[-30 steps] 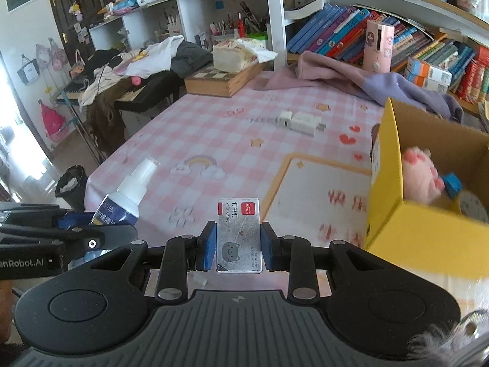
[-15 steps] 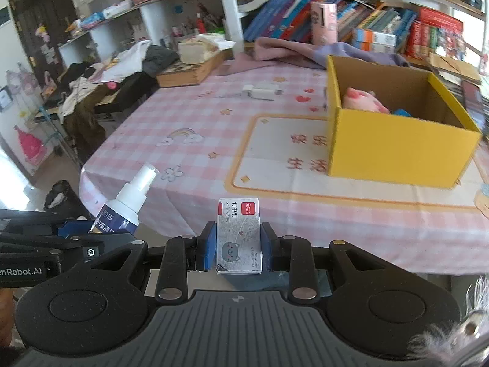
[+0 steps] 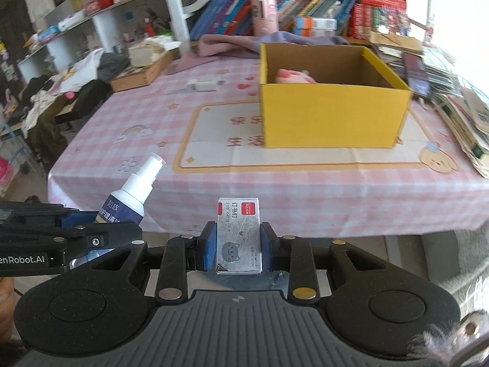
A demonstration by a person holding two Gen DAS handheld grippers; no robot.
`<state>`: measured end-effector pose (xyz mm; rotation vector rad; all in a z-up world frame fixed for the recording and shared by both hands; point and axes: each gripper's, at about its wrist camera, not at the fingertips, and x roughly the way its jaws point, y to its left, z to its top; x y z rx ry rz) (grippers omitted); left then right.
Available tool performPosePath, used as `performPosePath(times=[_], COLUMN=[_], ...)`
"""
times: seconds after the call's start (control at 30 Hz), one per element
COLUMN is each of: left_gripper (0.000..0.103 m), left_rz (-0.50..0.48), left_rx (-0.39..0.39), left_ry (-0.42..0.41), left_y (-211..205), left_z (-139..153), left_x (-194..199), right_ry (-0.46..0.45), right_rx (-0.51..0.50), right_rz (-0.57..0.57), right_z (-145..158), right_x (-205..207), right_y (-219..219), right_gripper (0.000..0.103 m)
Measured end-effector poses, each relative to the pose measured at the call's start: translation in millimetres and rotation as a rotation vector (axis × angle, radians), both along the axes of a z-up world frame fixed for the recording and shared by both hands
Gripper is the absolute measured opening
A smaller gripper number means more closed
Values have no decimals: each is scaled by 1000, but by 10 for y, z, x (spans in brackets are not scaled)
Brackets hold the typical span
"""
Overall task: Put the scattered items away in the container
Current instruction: 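Lift the spray bottle and white card and carry both toward the yellow box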
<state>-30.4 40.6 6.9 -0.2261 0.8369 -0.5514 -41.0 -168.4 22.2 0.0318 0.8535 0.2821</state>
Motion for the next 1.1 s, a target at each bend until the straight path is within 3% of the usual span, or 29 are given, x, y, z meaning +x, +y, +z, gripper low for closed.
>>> performPosePath(times=[0.8, 1.1], left_gripper=[31, 31], left_rz=[-229, -249], left_rx=[10, 28], left_ry=[18, -8], left_y=[-859, -1036], left_z=[-41, 0], left_x=[406, 668], right_ry=[23, 15], right_rx=[-9, 8], right_rz=[-218, -244], right_z=[-24, -37], right_x=[-22, 222], right_y=[-782, -966], right_gripper=[28, 28])
